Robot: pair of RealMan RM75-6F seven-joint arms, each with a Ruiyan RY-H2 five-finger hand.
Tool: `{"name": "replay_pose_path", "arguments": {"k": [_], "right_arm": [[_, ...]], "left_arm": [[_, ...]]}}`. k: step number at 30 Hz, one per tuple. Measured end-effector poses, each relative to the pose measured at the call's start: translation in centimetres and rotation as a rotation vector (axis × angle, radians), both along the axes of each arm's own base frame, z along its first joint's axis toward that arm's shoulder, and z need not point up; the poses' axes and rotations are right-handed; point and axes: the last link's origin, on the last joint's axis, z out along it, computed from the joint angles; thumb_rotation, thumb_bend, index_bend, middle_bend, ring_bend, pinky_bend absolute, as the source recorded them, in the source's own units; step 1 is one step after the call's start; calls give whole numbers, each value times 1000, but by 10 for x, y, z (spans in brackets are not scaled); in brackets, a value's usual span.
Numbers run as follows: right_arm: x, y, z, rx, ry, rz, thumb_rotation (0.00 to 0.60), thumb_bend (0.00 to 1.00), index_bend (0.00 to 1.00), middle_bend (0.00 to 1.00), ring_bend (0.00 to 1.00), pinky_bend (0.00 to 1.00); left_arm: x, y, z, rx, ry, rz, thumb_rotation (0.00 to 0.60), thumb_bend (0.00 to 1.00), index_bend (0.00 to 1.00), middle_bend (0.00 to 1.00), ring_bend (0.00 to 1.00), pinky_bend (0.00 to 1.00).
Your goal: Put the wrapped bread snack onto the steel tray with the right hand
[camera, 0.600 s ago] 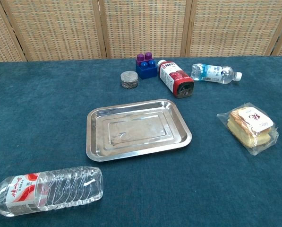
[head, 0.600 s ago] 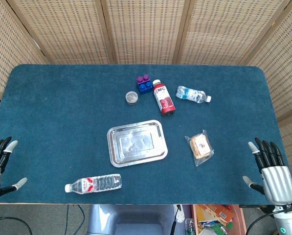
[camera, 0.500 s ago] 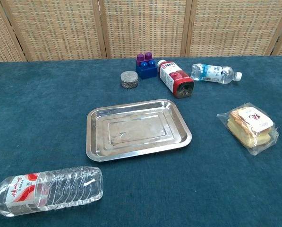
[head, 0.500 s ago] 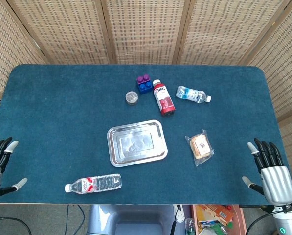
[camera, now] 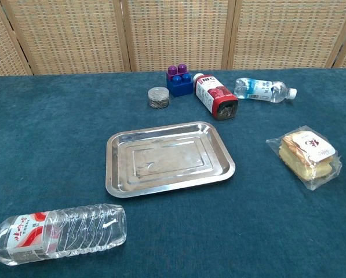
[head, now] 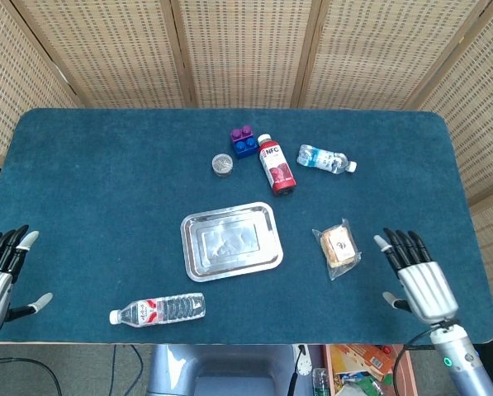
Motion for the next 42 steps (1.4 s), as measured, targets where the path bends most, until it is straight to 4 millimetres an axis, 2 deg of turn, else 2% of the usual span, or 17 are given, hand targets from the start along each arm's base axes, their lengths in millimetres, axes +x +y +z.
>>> {"name": "replay_pose_path", "arguments": {"k": [4, 8, 13, 18, 20, 22, 25, 28, 31, 36, 42], "right_arm": [[16, -36, -22, 140, 70, 38, 600, 0, 0, 0, 0, 0], [30, -69, -39, 201, 171, 72, 600, 0, 0, 0, 0, 0], [36, -96, -60, 215, 267, 55, 600, 0, 0, 0, 0, 0], [34, -114, -80, 260, 338, 1, 600, 3, 16, 6, 0, 4], [32, -119, -85, 268, 362, -20, 600, 24, 91, 77, 34, 49], [32, -124, -92, 272, 390, -36, 600, 76, 240, 247, 172, 184], [32, -131, -100, 255, 436, -32, 600, 170, 416, 434, 353, 366], [33, -136, -103, 220, 468, -17, 600, 232, 493, 526, 432, 458], [38, -137, -103, 208, 447, -7, 600, 257, 506, 542, 445, 468], [69, -136, -97, 207, 357, 72, 600, 257, 506, 546, 447, 469], [133, -141, -92, 218, 285, 221, 600, 257, 506, 546, 447, 469]], "left_arm": [[-2, 8, -6, -8, 19, 24, 600, 0, 0, 0, 0, 0], [-3, 16, -8, -1, 17, 35, 600, 0, 0, 0, 0, 0], [-3, 22, -8, 5, 10, 41, 600, 0, 0, 0, 0, 0], [-5, 27, -9, -1, 8, 55, 600, 0, 0, 0, 0, 0], [-6, 29, -8, -2, 8, 62, 600, 0, 0, 0, 0, 0], [-7, 30, -8, -3, 7, 69, 600, 0, 0, 0, 0, 0], [-9, 32, -8, -3, 8, 79, 600, 0, 0, 0, 0, 0], [-10, 33, -9, -6, 7, 85, 600, 0, 0, 0, 0, 0], [-11, 34, -9, -9, 5, 93, 600, 0, 0, 0, 0, 0], [-13, 37, -9, -14, 3, 108, 600, 0, 0, 0, 0, 0], [-14, 41, -11, -26, 7, 120, 600, 0, 0, 0, 0, 0]]}}
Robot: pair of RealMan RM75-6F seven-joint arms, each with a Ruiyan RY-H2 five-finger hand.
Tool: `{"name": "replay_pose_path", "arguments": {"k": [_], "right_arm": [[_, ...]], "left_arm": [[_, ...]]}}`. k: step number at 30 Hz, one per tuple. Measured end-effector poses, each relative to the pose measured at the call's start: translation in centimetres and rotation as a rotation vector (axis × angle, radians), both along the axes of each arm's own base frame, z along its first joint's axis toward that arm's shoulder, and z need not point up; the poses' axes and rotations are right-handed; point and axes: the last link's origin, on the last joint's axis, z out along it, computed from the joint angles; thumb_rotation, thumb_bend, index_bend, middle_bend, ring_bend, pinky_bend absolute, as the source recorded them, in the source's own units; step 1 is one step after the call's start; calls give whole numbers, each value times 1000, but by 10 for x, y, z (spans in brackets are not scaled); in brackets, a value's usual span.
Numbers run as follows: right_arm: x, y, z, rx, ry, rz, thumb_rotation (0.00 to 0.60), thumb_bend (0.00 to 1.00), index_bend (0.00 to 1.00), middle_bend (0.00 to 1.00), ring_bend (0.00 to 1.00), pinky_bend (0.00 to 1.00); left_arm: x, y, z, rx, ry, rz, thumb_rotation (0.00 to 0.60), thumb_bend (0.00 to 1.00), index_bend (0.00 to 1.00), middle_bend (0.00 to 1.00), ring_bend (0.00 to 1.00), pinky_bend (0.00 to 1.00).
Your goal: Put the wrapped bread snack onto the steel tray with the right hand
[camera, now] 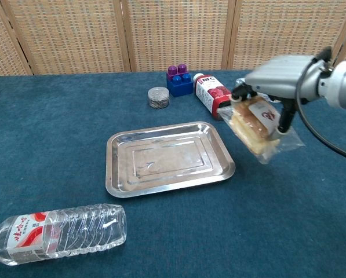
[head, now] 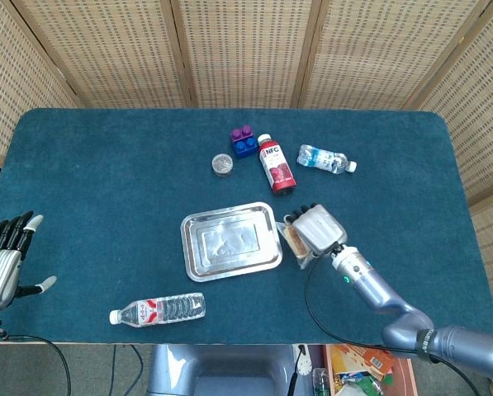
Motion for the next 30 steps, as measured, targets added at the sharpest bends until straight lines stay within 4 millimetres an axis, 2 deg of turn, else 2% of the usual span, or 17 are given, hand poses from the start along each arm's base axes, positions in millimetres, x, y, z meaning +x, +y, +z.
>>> {"name": "replay_pose_path", "arguments": {"k": [3, 5, 12, 13, 14, 15, 16, 18, 19, 22, 26, 30], "right_arm": [[37, -6, -7, 28, -22, 58, 600, 257, 506, 546, 448, 469], [53, -8, -17, 47, -25, 75, 600, 258, 506, 546, 448, 469], [109, -6, -77, 124, -26, 102, 600, 252, 505, 544, 447, 467], [118, -4, -86, 132, -22, 111, 600, 241, 496, 531, 440, 458], [124, -4, -92, 133, -18, 119, 600, 185, 463, 473, 402, 425], [128, -4, -97, 128, -11, 128, 600, 109, 389, 371, 326, 366], [132, -5, -102, 117, -1, 138, 600, 39, 285, 234, 218, 288], [134, -6, -106, 104, 7, 138, 600, 0, 109, 55, 57, 170], [134, -6, -106, 102, 4, 130, 600, 0, 56, 13, 17, 131], [135, -7, -105, 85, -13, 109, 600, 0, 6, 0, 0, 56], [136, -1, -96, 79, -34, 111, 600, 0, 0, 0, 0, 46], [131, 3, -74, 34, -66, 125, 600, 0, 0, 0, 0, 46]], "left_arm": [[0, 4, -1, -4, 8, 7, 600, 0, 0, 0, 0, 0], [0, 6, -1, -3, 8, 9, 600, 0, 0, 0, 0, 0], [-5, 10, -1, -4, 5, 36, 600, 0, 0, 0, 0, 0], [-6, 11, -1, -6, 4, 40, 600, 0, 0, 0, 0, 0], [-6, 11, -1, -7, 2, 43, 600, 0, 0, 0, 0, 0], [-7, 12, 0, -7, 0, 46, 600, 0, 0, 0, 0, 0], [-7, 12, 1, -7, -2, 48, 600, 0, 0, 0, 0, 0], [-8, 12, 2, -4, -6, 51, 600, 0, 0, 0, 0, 0], [-9, 12, 3, -3, -9, 53, 600, 0, 0, 0, 0, 0], [-10, 12, 5, -2, -13, 57, 600, 0, 0, 0, 0, 0], [-11, 11, 7, -1, -19, 58, 600, 0, 0, 0, 0, 0], [-11, 10, 10, 15, -26, 56, 600, 0, 0, 0, 0, 0]]}}
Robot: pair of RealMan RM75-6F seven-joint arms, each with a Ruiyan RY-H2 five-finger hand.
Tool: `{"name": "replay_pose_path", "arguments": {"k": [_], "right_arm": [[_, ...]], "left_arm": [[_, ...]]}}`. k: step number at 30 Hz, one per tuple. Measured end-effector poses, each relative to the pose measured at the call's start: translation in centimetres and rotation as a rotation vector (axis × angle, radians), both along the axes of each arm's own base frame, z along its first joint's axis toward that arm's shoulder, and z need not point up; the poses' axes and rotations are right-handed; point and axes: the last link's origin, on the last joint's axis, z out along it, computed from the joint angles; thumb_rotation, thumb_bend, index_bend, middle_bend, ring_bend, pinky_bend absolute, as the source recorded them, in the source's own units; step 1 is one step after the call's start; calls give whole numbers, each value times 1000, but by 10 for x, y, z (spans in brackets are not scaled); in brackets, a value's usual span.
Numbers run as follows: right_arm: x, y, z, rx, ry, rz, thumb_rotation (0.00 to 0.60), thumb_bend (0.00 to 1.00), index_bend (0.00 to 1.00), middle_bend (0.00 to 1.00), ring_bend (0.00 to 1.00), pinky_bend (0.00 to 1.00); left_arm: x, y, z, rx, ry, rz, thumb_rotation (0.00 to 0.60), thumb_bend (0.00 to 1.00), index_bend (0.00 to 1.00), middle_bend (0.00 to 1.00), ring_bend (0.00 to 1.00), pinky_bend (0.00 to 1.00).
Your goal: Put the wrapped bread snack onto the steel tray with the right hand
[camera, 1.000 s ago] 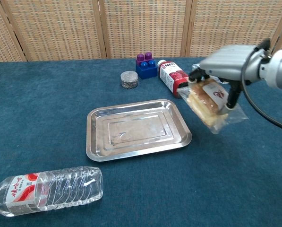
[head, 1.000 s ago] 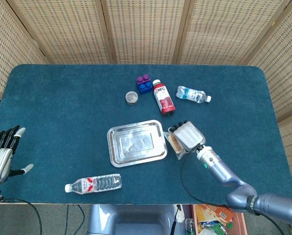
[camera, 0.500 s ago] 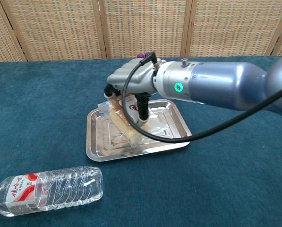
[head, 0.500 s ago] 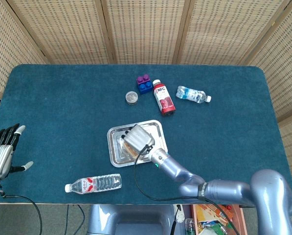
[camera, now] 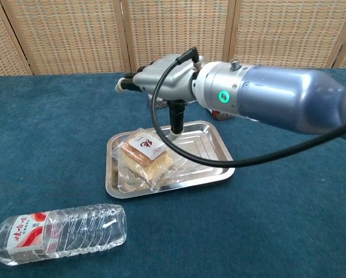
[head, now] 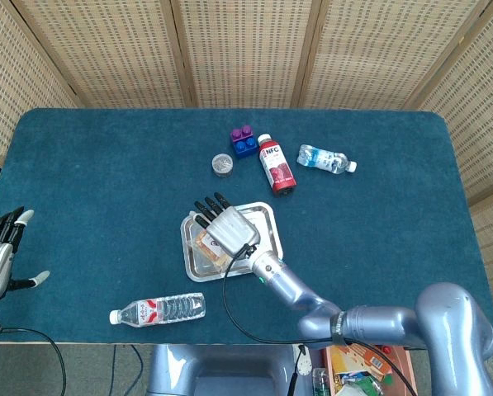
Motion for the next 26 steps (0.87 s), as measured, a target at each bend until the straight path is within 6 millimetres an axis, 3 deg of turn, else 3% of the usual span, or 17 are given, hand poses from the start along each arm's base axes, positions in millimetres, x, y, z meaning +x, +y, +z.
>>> {"name": "replay_pose_path", "arguments": {"k": [5, 12, 14, 18, 22, 26], "right_arm": [[-32, 0, 41, -121, -56, 19, 600, 0, 0, 0, 0, 21], [-117, 16, 93, -239, -176, -46, 600, 0, 0, 0, 0, 1], [-153, 31, 111, -274, -245, -99, 600, 0, 0, 0, 0, 0], [-202, 65, 139, -359, -347, -171, 600, 0, 0, 0, 0, 0], [-240, 106, 158, -427, -383, -220, 600, 0, 0, 0, 0, 0], [-262, 135, 169, -455, -372, -267, 600, 0, 0, 0, 0, 0]], "left_arm": [[1, -3, 3, 7, -11, -13, 600, 0, 0, 0, 0, 0], [7, -15, 4, 5, -19, -62, 600, 0, 0, 0, 0, 0], [8, -18, 5, 8, -19, -70, 600, 0, 0, 0, 0, 0], [8, -23, 3, 2, -12, -78, 600, 0, 0, 0, 0, 0], [9, -26, 2, 0, -10, -89, 600, 0, 0, 0, 0, 0], [11, -29, 3, 4, -8, -103, 600, 0, 0, 0, 0, 0]]}}
